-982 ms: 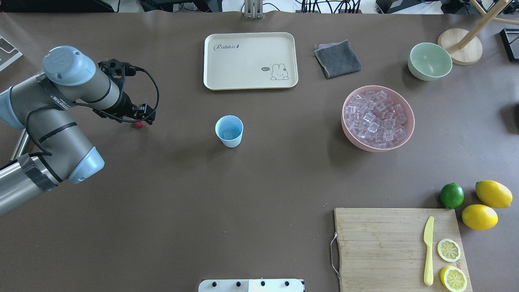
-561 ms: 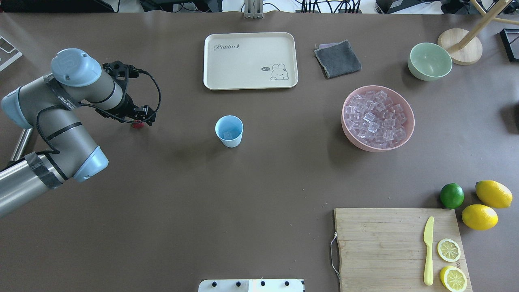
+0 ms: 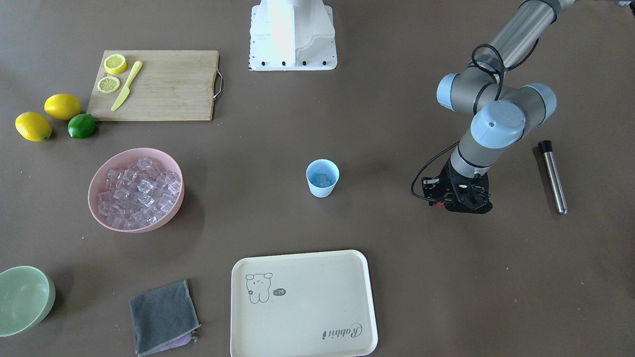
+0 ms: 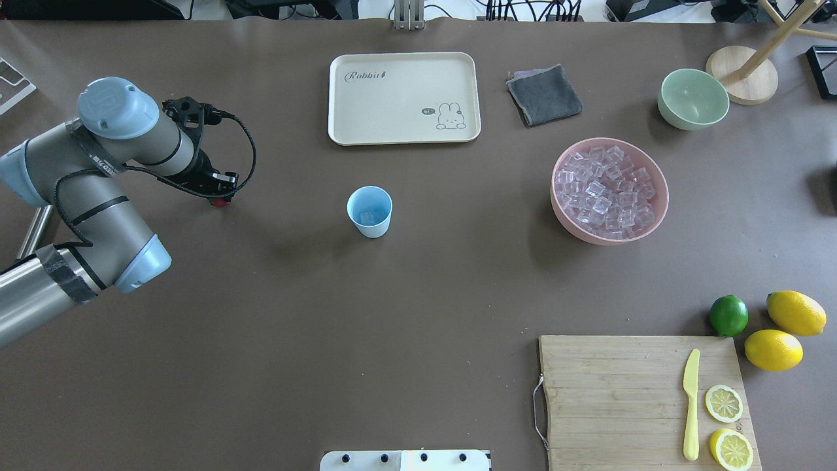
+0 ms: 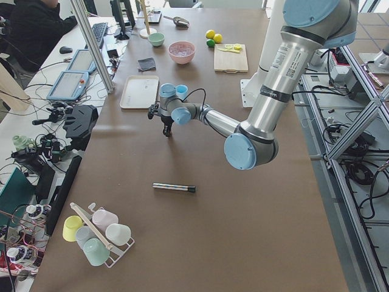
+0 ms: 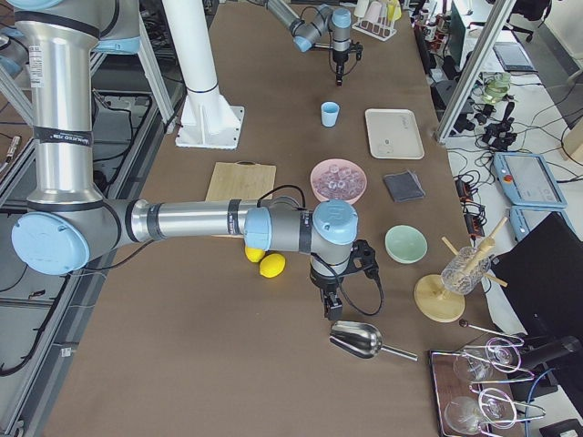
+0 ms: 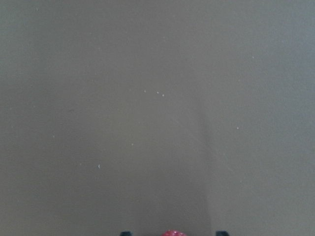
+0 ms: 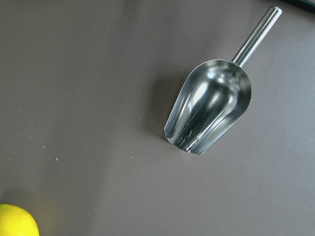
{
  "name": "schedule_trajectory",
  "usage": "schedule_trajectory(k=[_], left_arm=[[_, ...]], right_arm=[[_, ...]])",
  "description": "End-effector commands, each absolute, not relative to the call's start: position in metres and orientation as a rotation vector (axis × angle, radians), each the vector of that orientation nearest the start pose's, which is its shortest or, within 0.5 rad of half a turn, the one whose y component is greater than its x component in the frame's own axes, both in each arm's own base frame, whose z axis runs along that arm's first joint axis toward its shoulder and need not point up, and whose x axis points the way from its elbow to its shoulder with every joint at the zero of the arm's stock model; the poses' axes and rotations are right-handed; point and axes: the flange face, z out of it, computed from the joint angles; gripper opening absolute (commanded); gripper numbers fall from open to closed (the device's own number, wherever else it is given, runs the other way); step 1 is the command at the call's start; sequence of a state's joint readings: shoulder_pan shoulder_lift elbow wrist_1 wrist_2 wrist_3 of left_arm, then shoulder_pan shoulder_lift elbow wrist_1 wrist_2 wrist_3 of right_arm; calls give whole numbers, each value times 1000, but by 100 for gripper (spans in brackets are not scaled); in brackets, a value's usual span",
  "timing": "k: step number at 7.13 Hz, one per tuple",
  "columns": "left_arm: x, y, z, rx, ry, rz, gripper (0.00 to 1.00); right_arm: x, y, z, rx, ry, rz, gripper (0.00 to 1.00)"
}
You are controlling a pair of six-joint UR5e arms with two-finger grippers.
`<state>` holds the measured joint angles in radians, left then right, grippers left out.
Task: Mash ice and strawberries in cup
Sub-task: 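Carry the strawberry over the light-blue cup with the left gripper and release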
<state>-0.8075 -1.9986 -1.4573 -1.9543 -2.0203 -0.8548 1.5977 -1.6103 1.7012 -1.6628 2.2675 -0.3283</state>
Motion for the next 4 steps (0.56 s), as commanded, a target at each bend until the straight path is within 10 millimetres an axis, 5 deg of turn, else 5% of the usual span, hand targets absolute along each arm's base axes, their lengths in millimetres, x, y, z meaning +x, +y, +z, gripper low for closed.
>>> schedule_trajectory(k=[1,2,3,4], left_arm=[[402,-558,427,168,799,59,25],[386,-567,410,172,809,38,25],[384,-576,368,154,815,30,25],[391,-581,294,145,825,0,26]], right_arm=[[83,-472,628,122,-685,-289,99],[83,-471,628,124,-685,-288,99],[84,-471,628,123,-677,-289,99],[84,-473,626,126,-672,-290,99]])
